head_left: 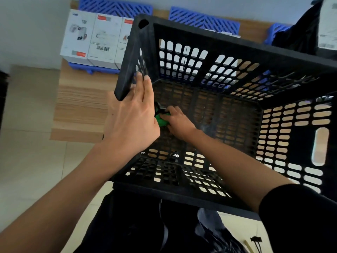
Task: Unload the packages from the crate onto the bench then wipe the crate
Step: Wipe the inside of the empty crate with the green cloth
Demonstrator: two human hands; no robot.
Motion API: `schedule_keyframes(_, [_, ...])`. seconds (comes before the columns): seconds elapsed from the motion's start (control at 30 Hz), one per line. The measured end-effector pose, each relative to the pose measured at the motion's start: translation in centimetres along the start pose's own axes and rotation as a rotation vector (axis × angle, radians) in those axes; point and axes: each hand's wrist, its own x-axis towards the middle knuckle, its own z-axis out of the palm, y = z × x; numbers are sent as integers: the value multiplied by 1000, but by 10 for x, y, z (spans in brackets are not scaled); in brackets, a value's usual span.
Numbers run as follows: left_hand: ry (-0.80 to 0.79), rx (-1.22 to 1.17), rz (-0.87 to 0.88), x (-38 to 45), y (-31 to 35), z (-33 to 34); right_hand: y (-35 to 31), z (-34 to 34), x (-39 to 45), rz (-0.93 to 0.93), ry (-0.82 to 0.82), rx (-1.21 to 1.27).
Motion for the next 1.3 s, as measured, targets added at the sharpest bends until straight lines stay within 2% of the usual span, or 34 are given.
schedule_keyframes(0.23, [-8, -6, -8, 1, 1, 0, -8, 2, -40, -362, -301, -103])
schedule_keyframes(0.27, [-9, -9, -7, 1, 1, 0, -6, -1, -47, -407, -322, -99])
schedule_keyframes(0.33, [-8, -13, -3, 1, 0, 1, 5, -14, -59, -422, -249, -38])
schedule_keyframes(0.4, [-4, -21, 10, 0, -1, 2, 30, -31, -71, -299, -65, 42])
schedule_keyframes(0.47, [12, -31, 23, 0, -1, 3, 63, -48, -83, -76, 74, 16])
schedule_keyframes(0.5, [17, -30, 28, -1, -1, 3, 79, -54, -89, 51, 86, -48])
schedule_keyframes(0.6, [10, 1, 42, -2, -1, 3, 113, -52, -102, 326, -40, -201])
schedule_keyframes(0.7, [-29, 3, 48, 0, 0, 1, 108, -37, -98, 377, -7, -152])
schedule_keyframes(0.8, [-16, 64, 30, -1, 2, 2, 82, -21, -91, 273, -81, -133])
schedule_keyframes(0.93, [5, 87, 31, -1, 3, 3, 31, 7, -84, -49, -271, -185])
schedule_keyframes(1.03, [14, 82, 28, -1, 3, 3, 15, 6, -69, -133, -294, -109])
schedule_keyframes(1.1, [10, 82, 28, -1, 2, 3, 21, -5, -65, -64, -196, 25])
schedule_keyframes(1.2, [1, 86, 25, -2, 2, 2, 46, -26, -67, 145, 95, 184])
schedule_keyframes(1.3, [3, 90, 36, -2, 2, 2, 84, -49, -77, 313, 289, 170])
